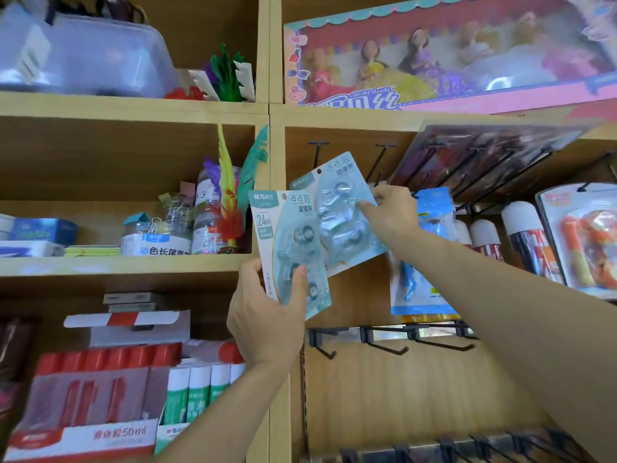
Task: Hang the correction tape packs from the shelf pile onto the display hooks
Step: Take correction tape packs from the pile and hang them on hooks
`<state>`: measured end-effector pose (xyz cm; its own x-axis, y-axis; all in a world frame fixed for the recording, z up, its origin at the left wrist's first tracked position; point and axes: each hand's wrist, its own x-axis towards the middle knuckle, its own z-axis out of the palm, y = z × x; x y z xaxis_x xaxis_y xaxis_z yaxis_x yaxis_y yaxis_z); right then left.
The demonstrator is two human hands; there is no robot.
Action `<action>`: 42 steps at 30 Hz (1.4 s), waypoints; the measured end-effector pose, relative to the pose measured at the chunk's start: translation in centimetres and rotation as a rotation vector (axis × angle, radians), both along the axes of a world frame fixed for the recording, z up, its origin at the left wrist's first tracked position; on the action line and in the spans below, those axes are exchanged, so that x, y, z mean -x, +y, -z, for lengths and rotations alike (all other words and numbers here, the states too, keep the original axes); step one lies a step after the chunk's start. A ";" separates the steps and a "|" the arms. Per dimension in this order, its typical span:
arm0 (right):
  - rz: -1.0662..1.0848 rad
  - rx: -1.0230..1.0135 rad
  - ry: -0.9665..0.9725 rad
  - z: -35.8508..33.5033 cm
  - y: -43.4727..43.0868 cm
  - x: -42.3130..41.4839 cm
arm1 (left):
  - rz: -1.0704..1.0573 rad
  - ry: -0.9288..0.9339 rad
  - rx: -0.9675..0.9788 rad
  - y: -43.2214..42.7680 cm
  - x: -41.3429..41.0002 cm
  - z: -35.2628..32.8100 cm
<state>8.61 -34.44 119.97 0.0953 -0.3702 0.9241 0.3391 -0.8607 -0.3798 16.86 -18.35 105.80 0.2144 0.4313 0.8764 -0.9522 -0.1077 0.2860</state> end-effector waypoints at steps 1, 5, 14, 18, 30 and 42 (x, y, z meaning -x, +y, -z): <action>0.016 0.005 0.004 0.3 -0.1 -0.2 | 0.008 -0.008 0.007 0.0 0.0 0.0; 0.091 0.063 -0.009 0.8 -0.4 -0.6 | 0.033 -0.034 0.030 0.1 -0.2 0.2; -0.010 0.041 -0.095 0.2 -1.5 0.0 | 0.086 -0.033 0.068 0.2 -0.3 0.4; -0.022 0.041 -0.056 -0.5 -1.3 -0.3 | 0.080 -0.030 0.069 0.3 0.0 0.3; -0.144 -0.051 -0.074 0.0 -1.9 -1.2 | 0.085 -0.028 0.074 0.5 0.0 0.3; -0.070 -0.041 -0.003 -0.6 -2.3 -1.5 | 0.075 -0.061 0.080 0.4 -0.3 0.3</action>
